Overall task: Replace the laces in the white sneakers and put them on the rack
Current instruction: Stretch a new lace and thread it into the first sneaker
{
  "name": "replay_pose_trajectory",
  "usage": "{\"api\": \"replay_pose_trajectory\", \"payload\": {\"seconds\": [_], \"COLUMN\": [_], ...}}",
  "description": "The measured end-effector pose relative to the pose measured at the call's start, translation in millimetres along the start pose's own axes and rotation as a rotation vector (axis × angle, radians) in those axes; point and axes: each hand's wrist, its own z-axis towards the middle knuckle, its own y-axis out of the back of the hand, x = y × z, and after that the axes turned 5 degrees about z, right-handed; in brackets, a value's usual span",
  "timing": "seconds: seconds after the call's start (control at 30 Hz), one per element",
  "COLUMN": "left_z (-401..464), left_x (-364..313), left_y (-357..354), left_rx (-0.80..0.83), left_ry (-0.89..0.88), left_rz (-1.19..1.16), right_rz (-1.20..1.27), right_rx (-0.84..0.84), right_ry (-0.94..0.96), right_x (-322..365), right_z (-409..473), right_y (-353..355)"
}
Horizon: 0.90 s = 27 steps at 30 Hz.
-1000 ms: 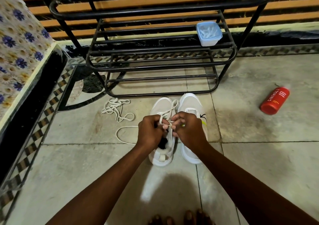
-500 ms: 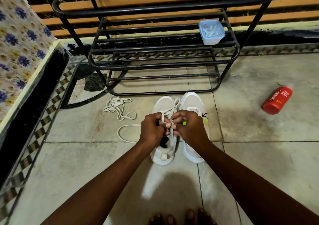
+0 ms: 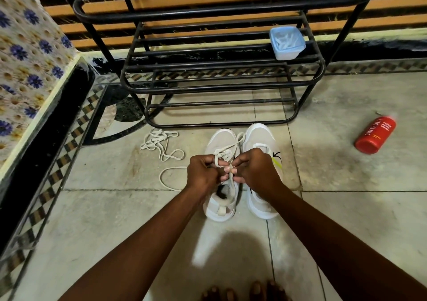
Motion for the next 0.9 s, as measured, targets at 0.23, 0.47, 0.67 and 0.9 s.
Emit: {"api": "replay_pose_trajectory", "payload": {"seconds": [0.23, 0.47, 0.67, 0.9], "left_z": [-5, -12, -10, -5], "left_x": [14, 15, 22, 27], "left_y": [3, 5, 14, 16], "left_rx": [-0.025, -0.077, -0.278, -0.244], "left_ry": [-0.146, -0.327, -0.338, -0.277], "left_rz": [0.146, 0.352, 0.601, 0.651], "right_rz": [-0.019, -0.24, -0.651, -0.501], "right_rx": [0.129, 0.021, -0.01, -0.249], "right_ry": [-0.085, 0.075, 0.31, 0.693], "right_x": [8, 3, -4, 10], "right_z": [8, 6, 3, -13], "right_y": [7, 1, 0, 9]}}
